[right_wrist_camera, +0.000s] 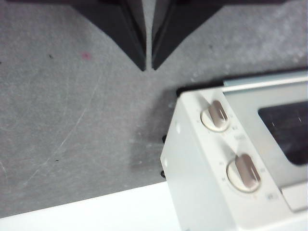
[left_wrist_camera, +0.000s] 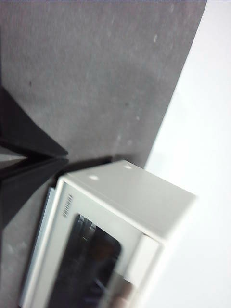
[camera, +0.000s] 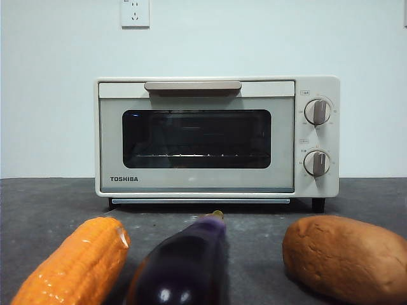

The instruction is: Take the eggplant from the table,put the eggplant in the oven

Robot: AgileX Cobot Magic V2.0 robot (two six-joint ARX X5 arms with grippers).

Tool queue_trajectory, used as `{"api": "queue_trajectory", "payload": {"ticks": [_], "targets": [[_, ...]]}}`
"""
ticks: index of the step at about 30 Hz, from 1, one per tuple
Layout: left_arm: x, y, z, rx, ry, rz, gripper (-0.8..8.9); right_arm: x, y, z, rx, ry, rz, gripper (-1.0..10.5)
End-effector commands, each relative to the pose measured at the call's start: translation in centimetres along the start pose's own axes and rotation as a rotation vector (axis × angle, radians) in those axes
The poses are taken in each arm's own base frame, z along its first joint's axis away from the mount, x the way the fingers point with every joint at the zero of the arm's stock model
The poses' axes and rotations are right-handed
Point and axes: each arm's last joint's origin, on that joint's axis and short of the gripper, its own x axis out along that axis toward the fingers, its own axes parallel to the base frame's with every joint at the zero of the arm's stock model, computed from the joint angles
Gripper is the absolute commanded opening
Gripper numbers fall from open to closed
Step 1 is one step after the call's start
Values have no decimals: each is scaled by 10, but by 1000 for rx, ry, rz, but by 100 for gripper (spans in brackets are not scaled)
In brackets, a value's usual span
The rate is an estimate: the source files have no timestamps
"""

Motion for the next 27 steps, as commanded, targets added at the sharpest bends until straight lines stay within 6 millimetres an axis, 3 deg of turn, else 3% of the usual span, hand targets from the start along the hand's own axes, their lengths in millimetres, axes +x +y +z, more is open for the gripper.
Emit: {"api": "queue_trajectory", "payload": {"ticks": [1,13,27], "targets": [[0,1,-1,-104,3,-1,6,-7,6,19,34,-57,18,3],[-5,-18,38,-122,86,10,6,-28,26,81,31,-54,-44,3],[25,-44,100,-70,299,-91,6,-12,43,138,-58,293,-70,3]]}}
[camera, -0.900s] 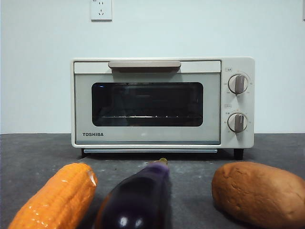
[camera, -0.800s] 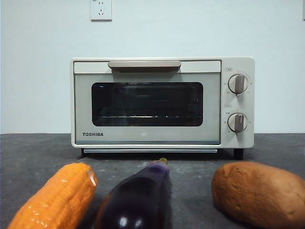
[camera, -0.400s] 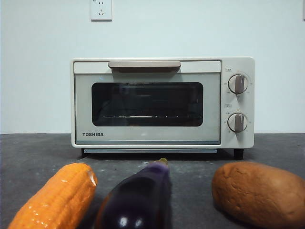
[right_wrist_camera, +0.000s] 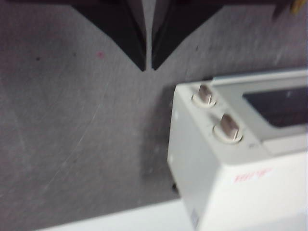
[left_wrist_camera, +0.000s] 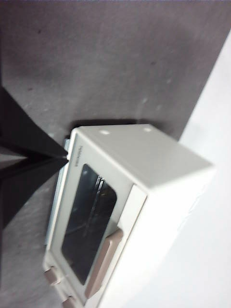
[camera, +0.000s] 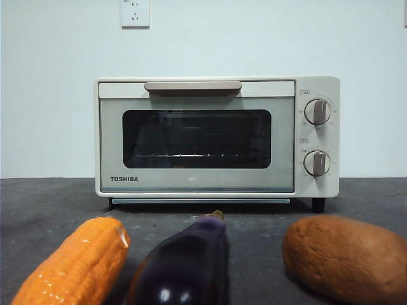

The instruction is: Take the eggplant from the table,put the eggplant in the oven

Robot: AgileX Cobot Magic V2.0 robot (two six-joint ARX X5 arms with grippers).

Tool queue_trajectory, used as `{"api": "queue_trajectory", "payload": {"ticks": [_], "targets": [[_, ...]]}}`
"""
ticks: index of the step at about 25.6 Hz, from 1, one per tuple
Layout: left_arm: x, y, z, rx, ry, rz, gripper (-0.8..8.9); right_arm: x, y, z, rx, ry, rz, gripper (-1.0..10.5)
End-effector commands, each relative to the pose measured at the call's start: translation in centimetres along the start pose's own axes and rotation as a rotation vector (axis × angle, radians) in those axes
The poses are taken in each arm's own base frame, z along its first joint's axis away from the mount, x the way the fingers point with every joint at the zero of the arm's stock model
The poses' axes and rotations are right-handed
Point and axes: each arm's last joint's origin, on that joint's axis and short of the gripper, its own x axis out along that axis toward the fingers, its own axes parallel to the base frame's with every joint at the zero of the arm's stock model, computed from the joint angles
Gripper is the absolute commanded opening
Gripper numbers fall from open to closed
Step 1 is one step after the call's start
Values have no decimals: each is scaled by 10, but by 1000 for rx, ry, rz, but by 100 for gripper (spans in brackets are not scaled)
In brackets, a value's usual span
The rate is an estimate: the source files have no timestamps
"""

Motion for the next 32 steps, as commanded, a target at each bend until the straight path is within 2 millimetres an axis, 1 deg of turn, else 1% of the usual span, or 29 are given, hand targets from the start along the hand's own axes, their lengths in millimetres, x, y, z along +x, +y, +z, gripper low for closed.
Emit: {"api": "queue_trajectory", "payload": {"ticks": [1,3,6,8,11,14,16,18,22,24,28,32], "targets": [[4,-6,13,42,52,-22,6,-1,4,12,-54,51,26,3],[10,-8,21,51,109,-31,6,-1,8,19,-66,125,65,3],[17,-11,29,55,179,-50,6,1,11,25,-50,219,127,4],[22,-13,34,53,215,-61,6,4,14,27,-25,289,183,29],[29,-15,37,53,242,-81,6,13,17,26,56,389,271,147],[35,-17,36,56,267,-96,6,23,21,24,92,475,385,275],[40,-20,33,59,296,-112,6,33,27,23,120,540,476,363],[43,-23,31,71,314,-131,6,44,35,25,172,562,502,435],[44,-27,28,89,330,-157,6,59,60,24,168,581,594,441],[44,-28,28,92,335,-164,6,67,77,18,144,609,575,441],[44,-30,27,96,339,-171,6,82,117,-10,37,671,458,441],[44,-30,27,99,340,-172,6,97,152,-40,-13,755,398,441]]}}
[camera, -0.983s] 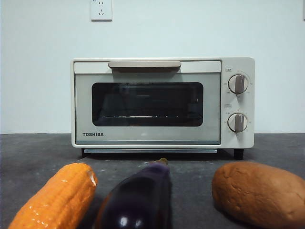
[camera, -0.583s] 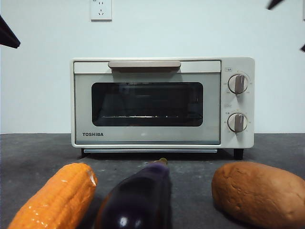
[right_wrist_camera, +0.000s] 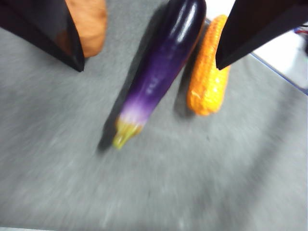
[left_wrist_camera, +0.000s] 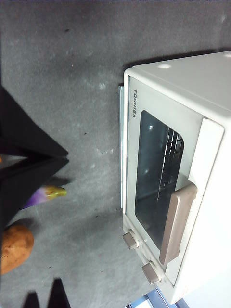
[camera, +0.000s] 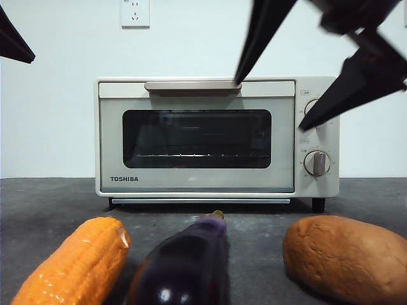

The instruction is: Take the eggplant from the table,put the eggplant in the oven

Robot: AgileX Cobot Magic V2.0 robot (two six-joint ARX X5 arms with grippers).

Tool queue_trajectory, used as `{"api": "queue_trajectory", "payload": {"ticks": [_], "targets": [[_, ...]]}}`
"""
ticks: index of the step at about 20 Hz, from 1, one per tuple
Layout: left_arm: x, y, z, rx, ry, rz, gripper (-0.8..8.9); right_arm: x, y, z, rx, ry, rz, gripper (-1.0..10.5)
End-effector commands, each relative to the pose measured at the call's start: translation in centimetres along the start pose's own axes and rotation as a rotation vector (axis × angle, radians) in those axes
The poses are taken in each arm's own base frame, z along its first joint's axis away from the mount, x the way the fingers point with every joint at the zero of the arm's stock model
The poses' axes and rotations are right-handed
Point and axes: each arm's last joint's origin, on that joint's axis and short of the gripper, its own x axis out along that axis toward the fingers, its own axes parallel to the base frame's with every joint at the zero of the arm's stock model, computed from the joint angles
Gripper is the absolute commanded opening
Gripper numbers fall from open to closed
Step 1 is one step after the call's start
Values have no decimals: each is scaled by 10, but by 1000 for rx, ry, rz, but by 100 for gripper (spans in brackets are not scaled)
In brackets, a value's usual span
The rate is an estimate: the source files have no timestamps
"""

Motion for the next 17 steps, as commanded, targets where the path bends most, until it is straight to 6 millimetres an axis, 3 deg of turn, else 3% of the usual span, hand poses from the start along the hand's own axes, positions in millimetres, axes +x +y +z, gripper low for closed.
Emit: {"api": "queue_trajectory", "payload": {"ticks": [1,10,14,17], "targets": [[-1,-3,5,32,-16,-11,6,23,15,-1,29,42,-39,441],[-1,-4,4,31,-7,-13,6,104,32,-27,41,189,-113,440],[0,-6,4,38,0,-24,6,125,28,-30,56,214,-169,436],[1,-7,3,42,10,-33,6,132,29,-29,57,214,-184,369]]}}
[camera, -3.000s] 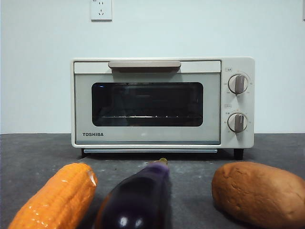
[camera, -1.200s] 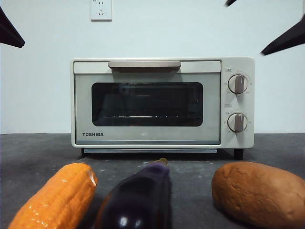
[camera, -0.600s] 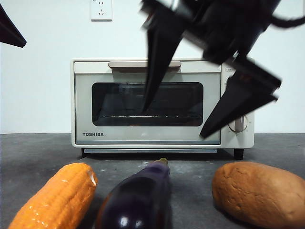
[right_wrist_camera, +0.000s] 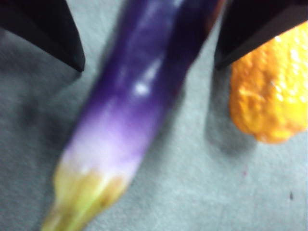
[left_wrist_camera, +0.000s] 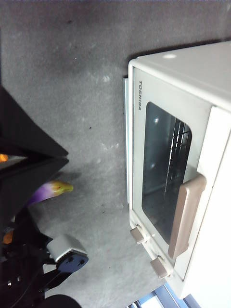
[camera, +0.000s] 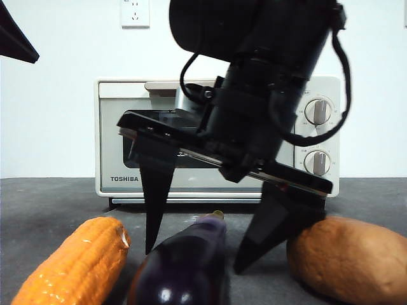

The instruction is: Take the eggplant from the table,put the eggplant in the oven

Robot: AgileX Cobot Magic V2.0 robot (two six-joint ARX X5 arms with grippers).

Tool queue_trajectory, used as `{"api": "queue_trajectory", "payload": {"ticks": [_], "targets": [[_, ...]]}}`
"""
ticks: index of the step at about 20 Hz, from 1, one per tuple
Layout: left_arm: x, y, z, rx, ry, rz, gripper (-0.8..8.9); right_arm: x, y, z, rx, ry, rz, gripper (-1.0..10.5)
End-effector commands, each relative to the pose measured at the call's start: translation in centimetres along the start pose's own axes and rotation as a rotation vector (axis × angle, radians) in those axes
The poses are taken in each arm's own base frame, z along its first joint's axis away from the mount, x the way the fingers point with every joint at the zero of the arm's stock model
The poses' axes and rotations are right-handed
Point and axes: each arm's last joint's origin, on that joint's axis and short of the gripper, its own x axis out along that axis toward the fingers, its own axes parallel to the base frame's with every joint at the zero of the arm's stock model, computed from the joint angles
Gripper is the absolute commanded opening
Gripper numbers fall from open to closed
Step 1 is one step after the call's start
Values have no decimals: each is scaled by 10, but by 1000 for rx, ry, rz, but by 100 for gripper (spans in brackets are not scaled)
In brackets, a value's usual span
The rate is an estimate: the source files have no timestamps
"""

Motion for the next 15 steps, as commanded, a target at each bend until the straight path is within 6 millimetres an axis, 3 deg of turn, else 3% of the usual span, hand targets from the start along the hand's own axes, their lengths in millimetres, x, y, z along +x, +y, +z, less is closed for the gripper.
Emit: {"api": "queue_trajectory", "payload": {"ticks": [1,5,8,11,15], "targets": [[-1,-4,5,26,-8,-13,6,3,6,1,7,-4,0,341],[-1,-3,2,24,19,-8,6,3,8,0,14,-13,-7,149],[-1,-3,0,24,39,-2,6,-3,13,0,2,-19,8,132],[1,-7,0,39,43,-23,6,-39,25,6,-138,-15,2,132],[6,-21,9,73,13,-90,6,-109,32,5,-415,-11,-5,132]]}}
